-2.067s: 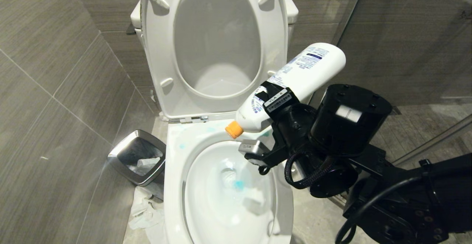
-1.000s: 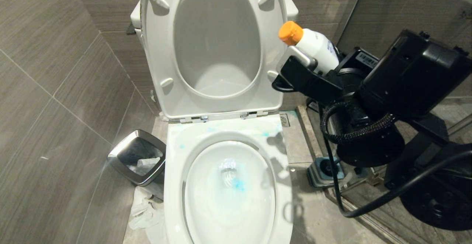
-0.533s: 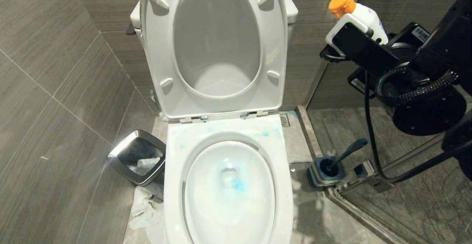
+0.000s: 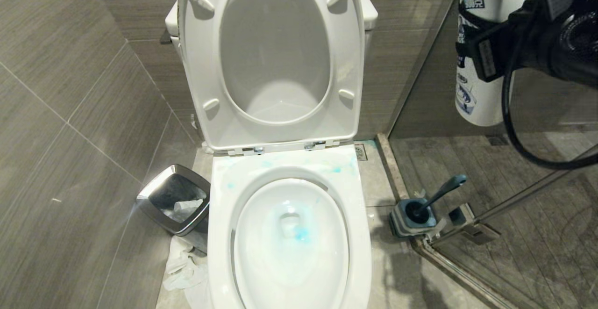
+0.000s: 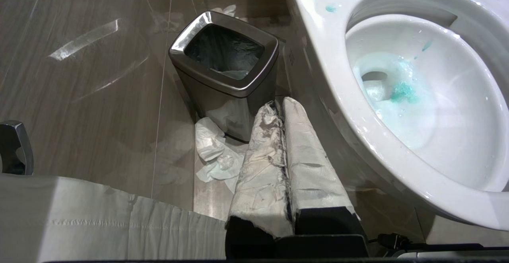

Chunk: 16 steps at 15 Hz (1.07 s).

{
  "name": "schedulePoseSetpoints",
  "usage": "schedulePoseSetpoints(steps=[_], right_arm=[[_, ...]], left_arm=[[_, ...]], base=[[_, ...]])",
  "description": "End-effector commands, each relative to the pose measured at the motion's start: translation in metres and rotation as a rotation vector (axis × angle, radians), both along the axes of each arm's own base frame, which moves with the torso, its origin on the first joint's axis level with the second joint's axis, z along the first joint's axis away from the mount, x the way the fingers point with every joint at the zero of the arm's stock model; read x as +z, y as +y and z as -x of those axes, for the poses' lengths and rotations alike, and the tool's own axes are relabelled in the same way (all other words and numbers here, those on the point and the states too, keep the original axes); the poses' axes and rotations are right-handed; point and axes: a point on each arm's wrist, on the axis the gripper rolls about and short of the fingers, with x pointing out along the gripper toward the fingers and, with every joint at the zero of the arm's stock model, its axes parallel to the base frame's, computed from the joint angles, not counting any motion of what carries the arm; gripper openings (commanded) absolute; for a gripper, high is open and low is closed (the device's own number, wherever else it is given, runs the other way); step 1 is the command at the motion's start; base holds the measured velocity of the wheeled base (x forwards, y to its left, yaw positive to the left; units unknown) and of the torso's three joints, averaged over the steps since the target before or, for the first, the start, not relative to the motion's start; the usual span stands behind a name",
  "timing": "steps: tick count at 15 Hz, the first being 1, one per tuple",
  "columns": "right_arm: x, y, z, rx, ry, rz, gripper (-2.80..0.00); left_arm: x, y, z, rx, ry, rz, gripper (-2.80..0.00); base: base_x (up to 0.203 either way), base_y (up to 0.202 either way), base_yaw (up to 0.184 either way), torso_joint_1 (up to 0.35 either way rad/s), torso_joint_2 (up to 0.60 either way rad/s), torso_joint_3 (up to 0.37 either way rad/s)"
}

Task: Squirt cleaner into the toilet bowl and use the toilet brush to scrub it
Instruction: Place the cleaning agent on the floor

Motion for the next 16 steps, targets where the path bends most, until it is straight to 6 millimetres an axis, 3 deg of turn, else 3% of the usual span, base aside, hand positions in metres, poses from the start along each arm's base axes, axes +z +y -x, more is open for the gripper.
schedulePoseSetpoints(steps=[1,6,12,16], right_arm=[[0.008,-0.019,0.002,0.01,0.079,-0.205,-2.8],[0.018,-0.048,-0.001,0.212,0.143,-0.434,-2.8],[-0.002,-0.061,-0.02,0.196,0.171,-0.445,-2.8],[-0.025,-0.064,-0.045,0.188,0.045,-0.438,-2.8]], left_arm=[[0.0,0.0,0.0,0.0,0.002,0.0,-2.8],[0.0,0.0,0.0,0.001,0.0,0.0,-2.8],[0.0,0.0,0.0,0.0,0.0,0.0,-2.8],[0.0,0.0,0.0,0.0,0.0,0.0,-2.8]], base=[[0.0,0.0,0.0,0.0,0.0,0.0],[0.0,0.0,0.0,0.0,0.0,0.0],[0.0,0.0,0.0,0.0,0.0,0.0],[0.0,0.0,0.0,0.0,0.0,0.0]])
